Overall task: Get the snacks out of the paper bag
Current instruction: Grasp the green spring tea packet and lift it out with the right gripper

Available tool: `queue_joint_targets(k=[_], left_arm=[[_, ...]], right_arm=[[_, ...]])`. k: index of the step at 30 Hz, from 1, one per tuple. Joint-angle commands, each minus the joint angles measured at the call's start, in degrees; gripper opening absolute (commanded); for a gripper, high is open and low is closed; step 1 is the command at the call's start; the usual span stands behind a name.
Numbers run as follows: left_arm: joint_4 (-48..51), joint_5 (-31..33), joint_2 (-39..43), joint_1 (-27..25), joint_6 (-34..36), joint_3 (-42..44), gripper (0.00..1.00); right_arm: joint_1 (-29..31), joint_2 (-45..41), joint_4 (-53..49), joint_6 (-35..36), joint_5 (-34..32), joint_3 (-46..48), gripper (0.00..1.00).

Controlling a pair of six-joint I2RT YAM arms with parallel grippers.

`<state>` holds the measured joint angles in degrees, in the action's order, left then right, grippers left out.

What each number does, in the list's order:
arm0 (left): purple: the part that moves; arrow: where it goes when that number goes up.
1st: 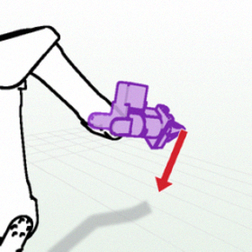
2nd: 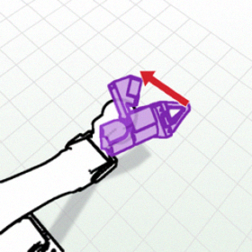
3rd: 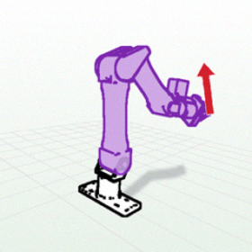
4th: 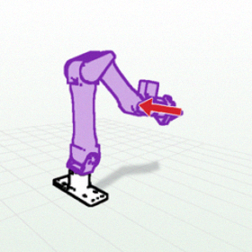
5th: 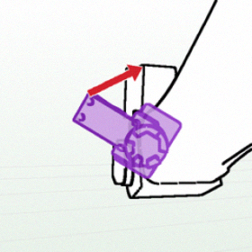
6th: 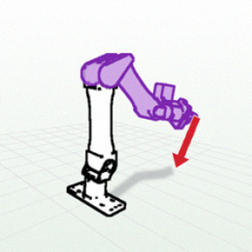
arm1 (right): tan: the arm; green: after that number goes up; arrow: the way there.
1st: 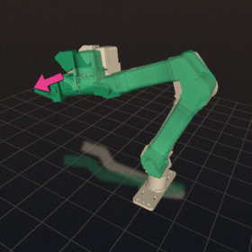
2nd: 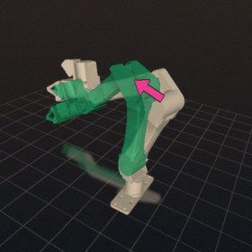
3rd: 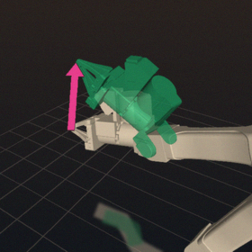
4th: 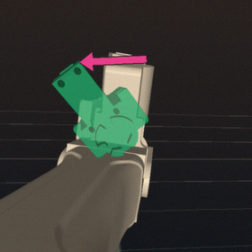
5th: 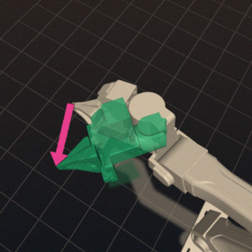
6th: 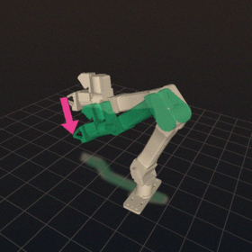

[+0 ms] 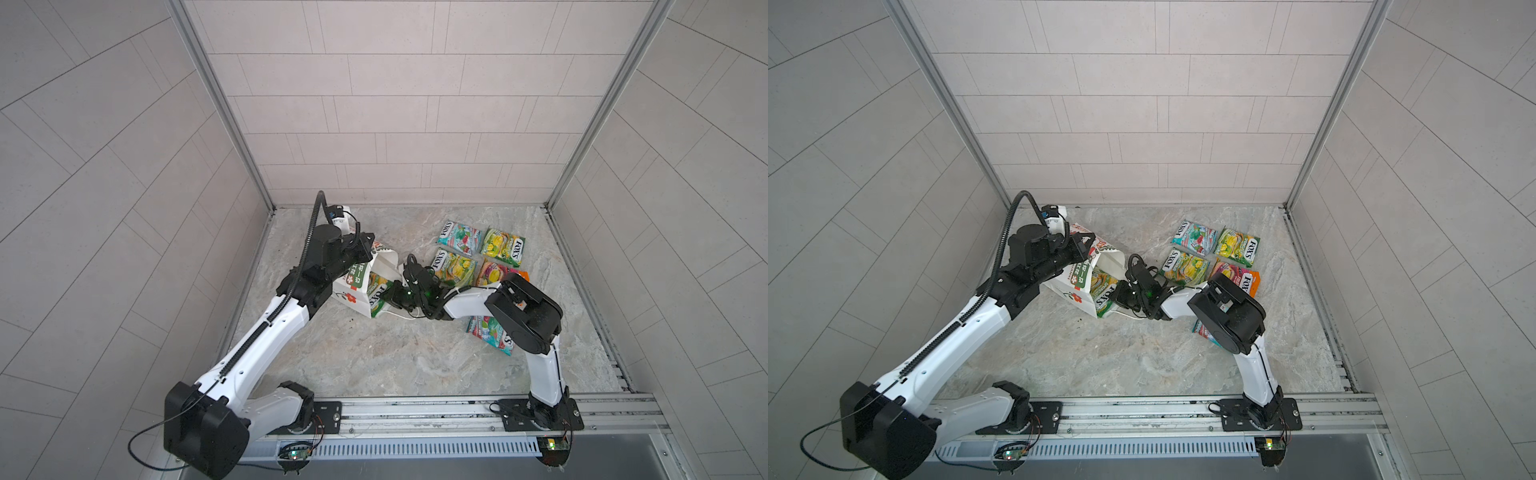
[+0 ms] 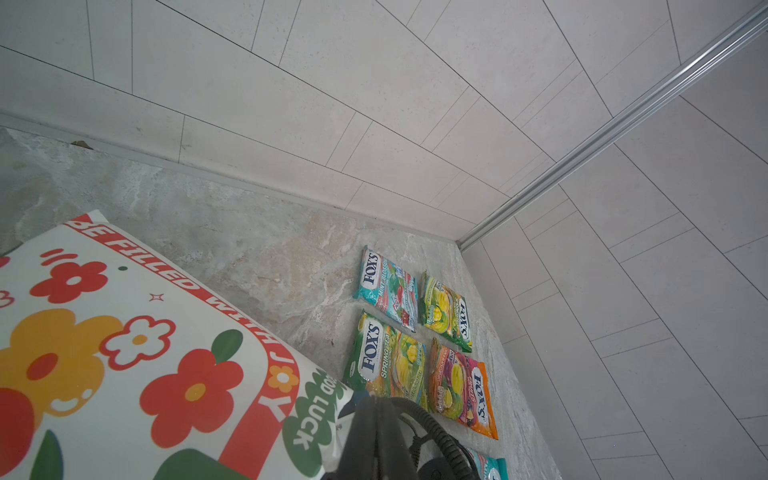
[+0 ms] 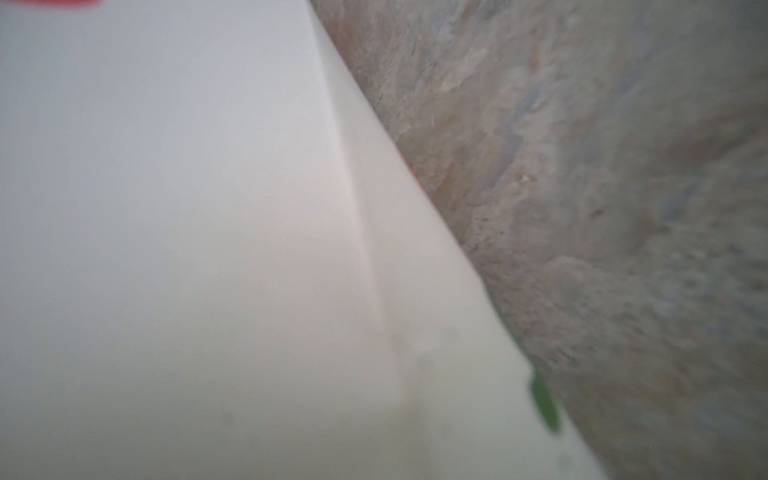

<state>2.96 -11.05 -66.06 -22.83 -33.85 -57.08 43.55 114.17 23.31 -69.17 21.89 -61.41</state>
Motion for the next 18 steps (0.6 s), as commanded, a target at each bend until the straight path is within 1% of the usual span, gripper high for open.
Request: queue_joint_targets(k=[1,5,10,14,18], left_arm=[[-0.6,3.6,2.1,0.5,1.5,0.5,0.0],[0.3,6.5,2.9,0.7,2.7,0.5,0.0],[0.9,8.6,3.4,0.9,3.2,0.6,0.0],[0.8,9.7,4.0,1.1,3.5,0.9,0.0],[1.0,10.6,4.3,1.5,3.6,1.0,0.0]], right_arm=[[-0.2,-6.3,-6.1,4.9,0.3,0.4,0.0],[-0.2,-10.5,-14.1,10.1,0.3,-1.4,0.0],[-0.2,-16.3,-22.6,16.3,0.7,-4.2,0.0],[-0.2,-21.0,-29.6,21.1,-1.2,-6.1,0.0],[-0.2,-25.7,-34.1,25.3,-2.7,-6.9,0.0]])
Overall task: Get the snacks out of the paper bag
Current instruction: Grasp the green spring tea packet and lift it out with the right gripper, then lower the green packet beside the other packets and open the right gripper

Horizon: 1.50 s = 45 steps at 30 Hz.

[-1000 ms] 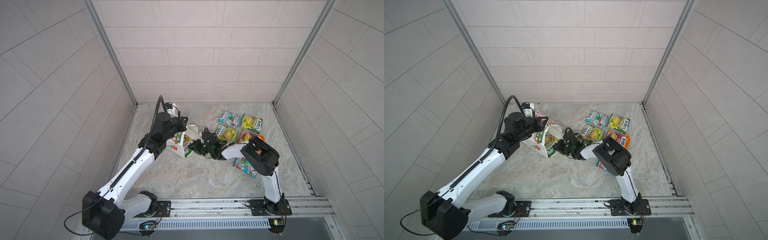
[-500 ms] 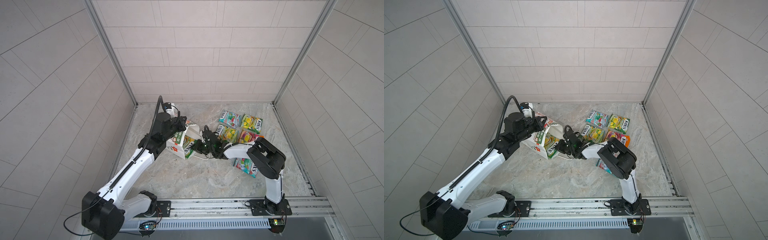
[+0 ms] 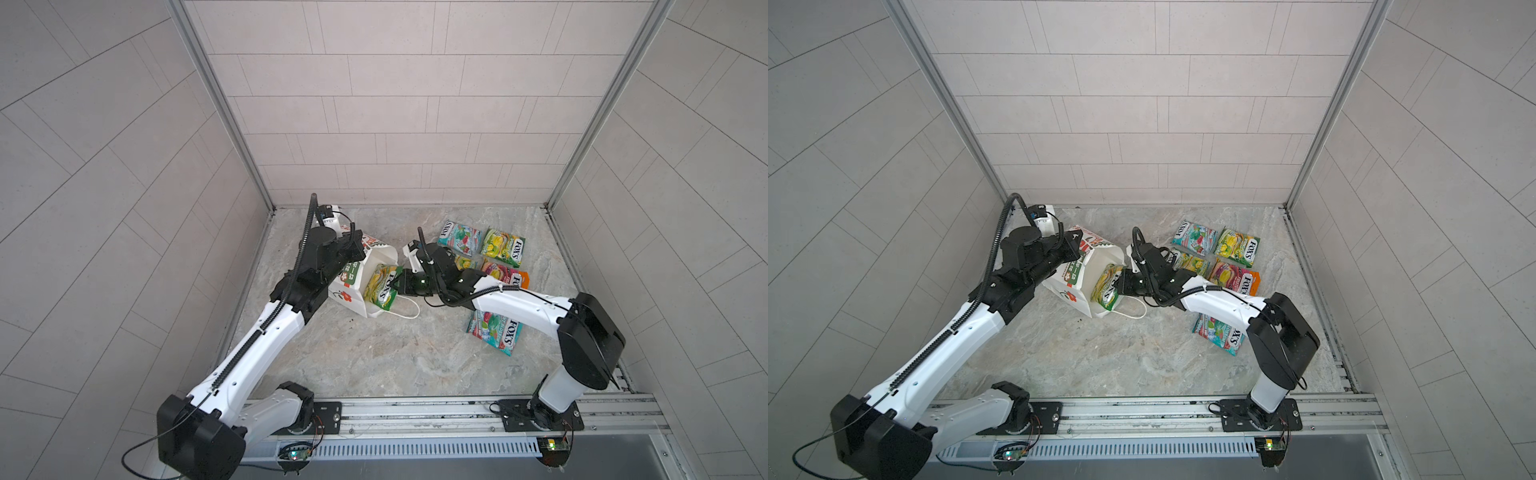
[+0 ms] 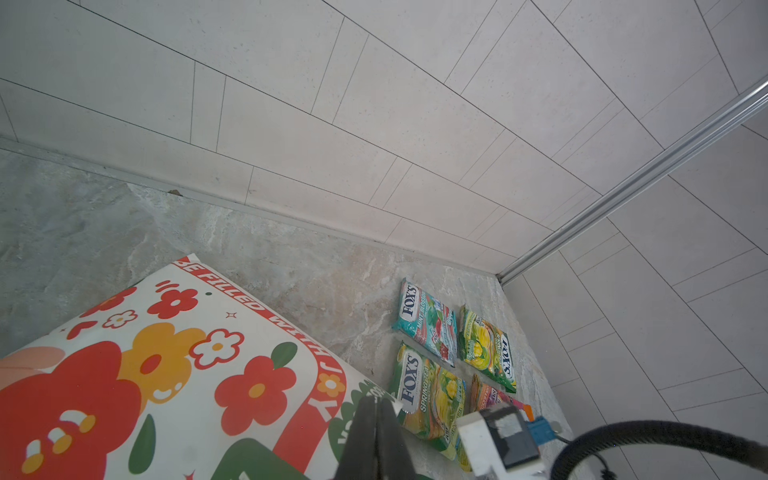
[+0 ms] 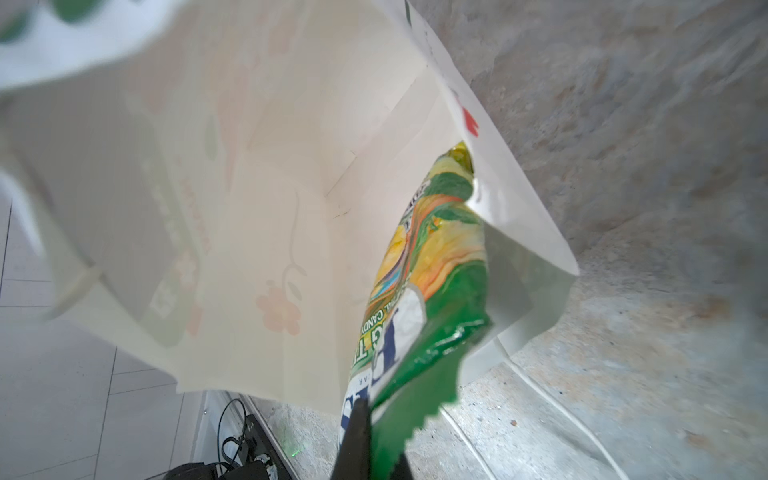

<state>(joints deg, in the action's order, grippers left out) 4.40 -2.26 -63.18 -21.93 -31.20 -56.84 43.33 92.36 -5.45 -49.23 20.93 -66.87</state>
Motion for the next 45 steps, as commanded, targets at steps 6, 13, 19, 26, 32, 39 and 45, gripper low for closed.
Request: queue_joint_targets(k=[6,13,19,26,32,39,45], left_arm=[[-0.1,2.9,1.9,0.9,1.8,0.7,0.0],[0.7,3.2,2.0,1.0,3.4,0.5,0.0],[0.9,3.4,2.6,1.4,3.6,0.6,0.0],[0.9,3.9,4.2,1.6,5.3,1.1,0.0],[-0.1,3.3,5.8,1.8,6.6,2.0,0.0],[-1.2,2.3,6.6,2.2,7.0,2.8,0.0],[-1.2,2.0,6.7,2.4,7.1,2.8,0.0]], right_arm=[[-0.1,-10.9,-9.5,9.8,-4.9,-1.8,0.0],[-0.7,-20.7,-11.1,13.2,-8.9,-1.5,0.0],[-2.8,-25.7,-14.6,13.3,-13.0,-1.0,0.0],[-8.9,-29.2,-17.9,12.5,-13.7,2.7,0.0],[-11.0,-25.9,-16.0,10.8,-7.2,6.2,0.0],[-11.0,-19.0,-1.8,5.1,3.9,11.2,0.0],[-11.5,-14.9,3.8,1.1,6.0,14.4,0.0]])
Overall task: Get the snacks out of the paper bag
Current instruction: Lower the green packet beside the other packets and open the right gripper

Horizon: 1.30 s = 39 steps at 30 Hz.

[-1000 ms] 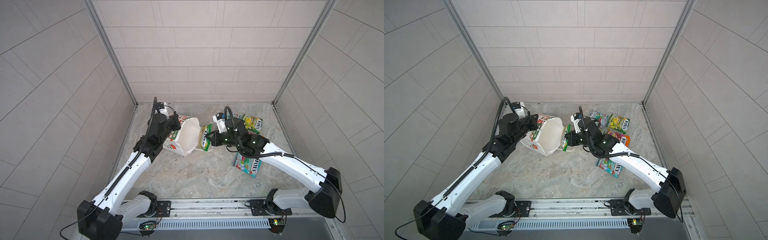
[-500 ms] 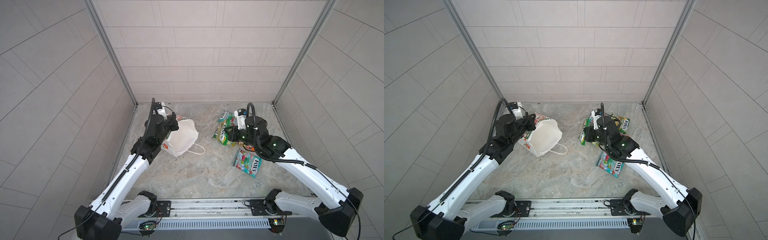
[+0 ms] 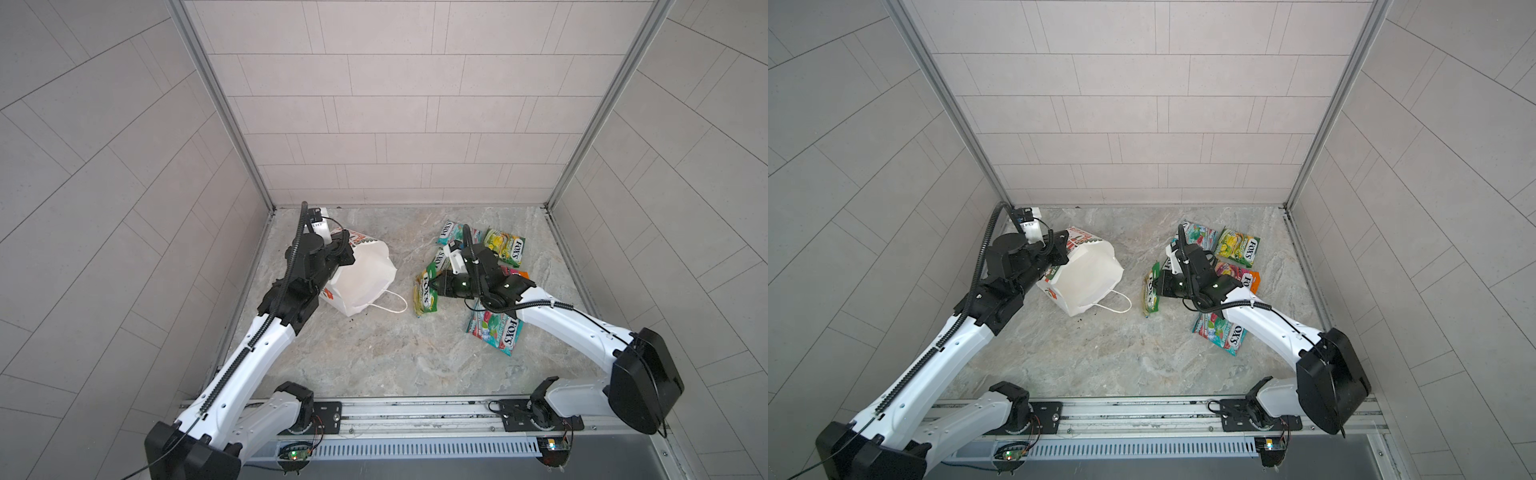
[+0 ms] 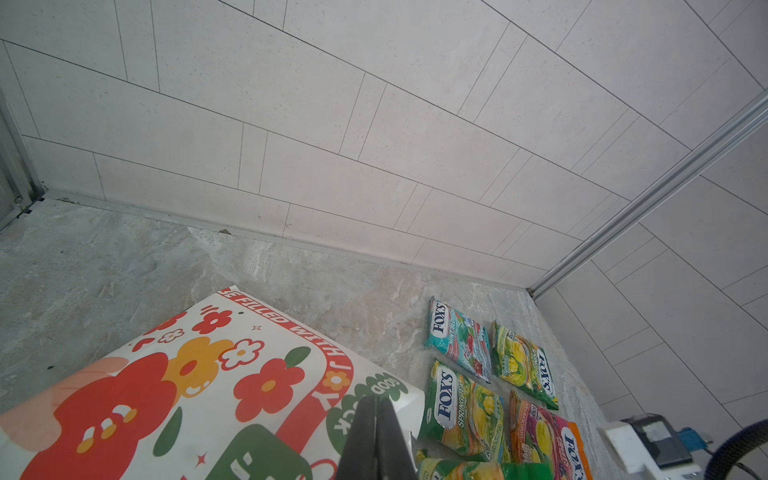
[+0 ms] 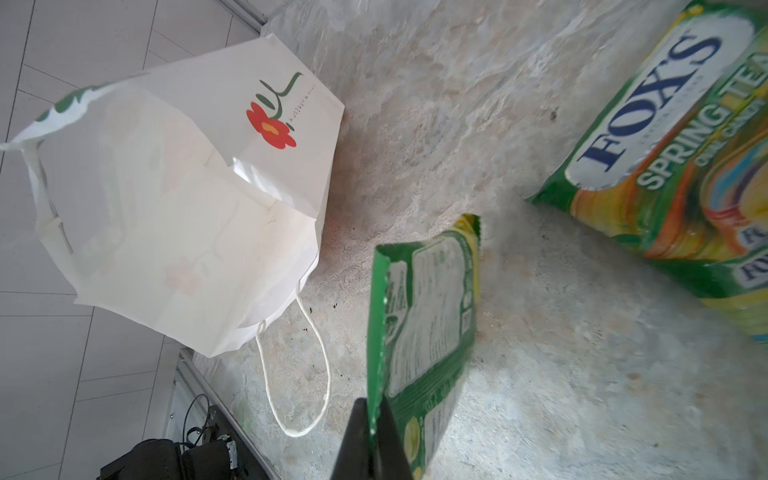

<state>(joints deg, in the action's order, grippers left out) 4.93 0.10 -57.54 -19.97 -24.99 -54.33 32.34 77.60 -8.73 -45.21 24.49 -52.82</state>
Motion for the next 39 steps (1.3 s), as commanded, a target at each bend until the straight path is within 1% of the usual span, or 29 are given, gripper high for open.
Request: queue_joint_targets(k=[1,5,9,15,18,23,27,29,30,31,33,34,37,39], left_arm=[[-1.8,-0.3,1.1,0.4,0.9,0.3,0.0],[-1.8,-0.4,1.1,0.5,0.9,0.4,0.0],[-1.8,-0.8,0.9,0.7,0.8,0.4,0.0],[-2.0,-1.7,0.7,1.0,0.2,0.4,0.0],[-2.2,-2.0,0.5,1.0,0.0,0.5,0.0],[-2.3,-2.5,0.1,1.1,-0.3,0.5,0.0],[-2.3,-2.5,0.1,1.1,-0.4,0.5,0.0],[-2.4,-2.7,0.1,1.1,-0.5,0.5,0.0],[-2.5,-2.8,0.0,1.1,-0.5,0.5,0.0],[-2.5,-2.9,-0.1,1.2,-0.5,0.5,0.0],[-2.6,-3.3,-0.2,1.1,-0.5,0.5,0.0],[-2.7,-3.5,-0.3,1.1,-0.6,0.5,0.0],[-2.8,-4.2,-0.5,1.1,-0.7,0.3,0.0],[-3.0,-4.9,-0.6,1.2,-0.9,0.3,0.0]], right_arm=[[-0.9,0.2,7.2,-3.5,2.4,1.1,0.0],[-3.7,0.8,7.8,-4.7,3.9,5.6,0.0],[-5.1,-0.7,7.1,-4.4,4.1,10.1,0.0],[-5.3,-4.5,0.5,-0.6,-2.9,14.2,0.0],[-5.7,-5.1,-0.2,-0.3,-4.3,15.4,0.0],[-5.8,-5.1,-2.4,0.8,-6.4,15.2,0.0],[-5.8,-6.2,-6.8,2.3,-10.9,13.8,0.03],[-5.8,-6.7,-8.7,2.7,-12.9,13.2,0.06],[-5.8,-6.8,-9.9,2.9,-13.6,12.8,0.11],[-5.8,-7.1,-10.9,3.0,-14.3,12.4,0.19],[-5.7,-8.2,-13.1,3.5,-15.7,11.4,0.32],[-5.7,-8.9,-14.1,3.6,-16.8,10.9,0.36],[-5.6,-11.6,-14.9,4.6,-18.1,10.0,0.44],[-5.5,-12.6,-12.7,5.7,-15.7,9.9,0.45]])
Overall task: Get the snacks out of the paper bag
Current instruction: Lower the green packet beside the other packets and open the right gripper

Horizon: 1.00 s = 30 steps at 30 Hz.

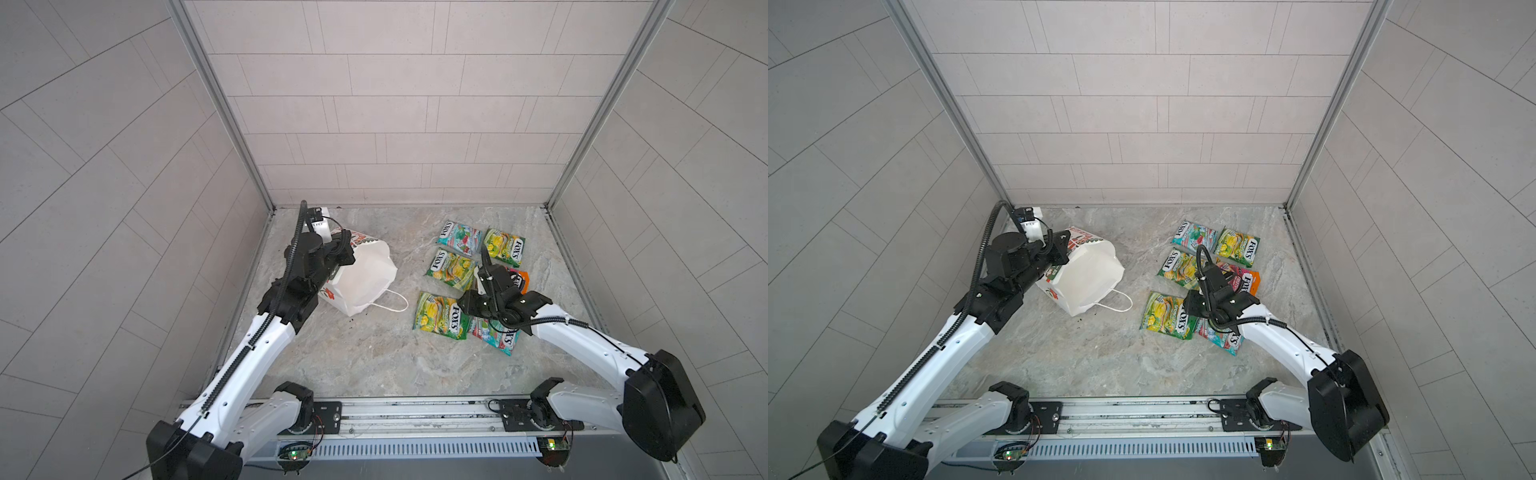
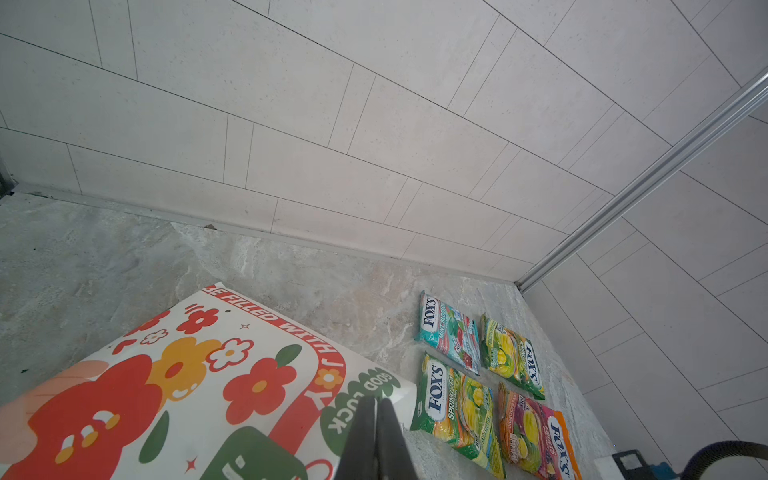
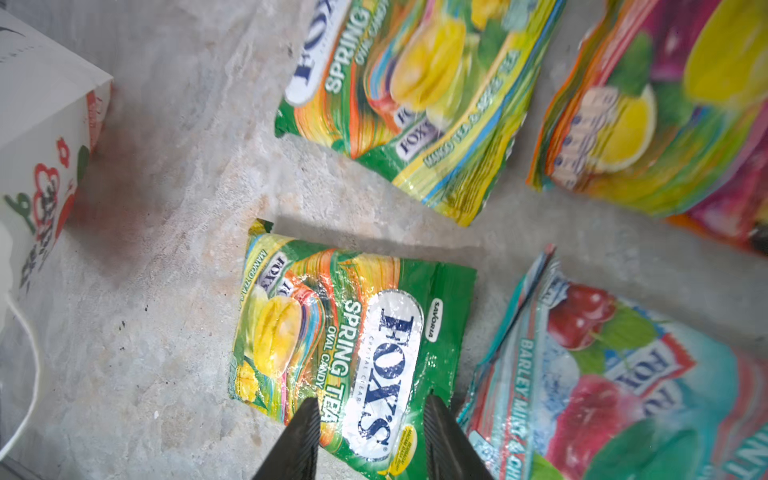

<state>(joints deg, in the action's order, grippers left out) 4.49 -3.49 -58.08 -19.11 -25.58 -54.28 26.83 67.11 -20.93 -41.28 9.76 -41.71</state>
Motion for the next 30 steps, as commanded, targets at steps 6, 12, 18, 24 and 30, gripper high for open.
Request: queue_joint_targets(k=[6,12,18,24,30], left_arm=[[-4.1,-4.2,-0.4,0.3,-1.0,0.5,0.0],[-5.3,-6.0,-0.4,0.3,-1.8,0.6,0.0],[-5.6,-6.7,-0.4,0.3,-1.8,0.6,0.0],[-5.7,-7.1,-0.4,0.3,-2.0,0.6,0.0],[-7.0,-8.1,0.2,0.3,-2.3,1.1,0.0]], right_arm=[[1.6,1.2,9.2,-0.9,15.3,-3.1,0.47],[6.1,8.3,20.8,-7.2,24.8,-3.9,0.48],[9.8,14.5,32.0,-13.2,27.9,-3.7,0.48],[10.6,19.1,32.0,-14.3,27.2,-5.4,0.48],[10.5,20.4,33.5,-15.7,27.7,-5.8,0.13]])
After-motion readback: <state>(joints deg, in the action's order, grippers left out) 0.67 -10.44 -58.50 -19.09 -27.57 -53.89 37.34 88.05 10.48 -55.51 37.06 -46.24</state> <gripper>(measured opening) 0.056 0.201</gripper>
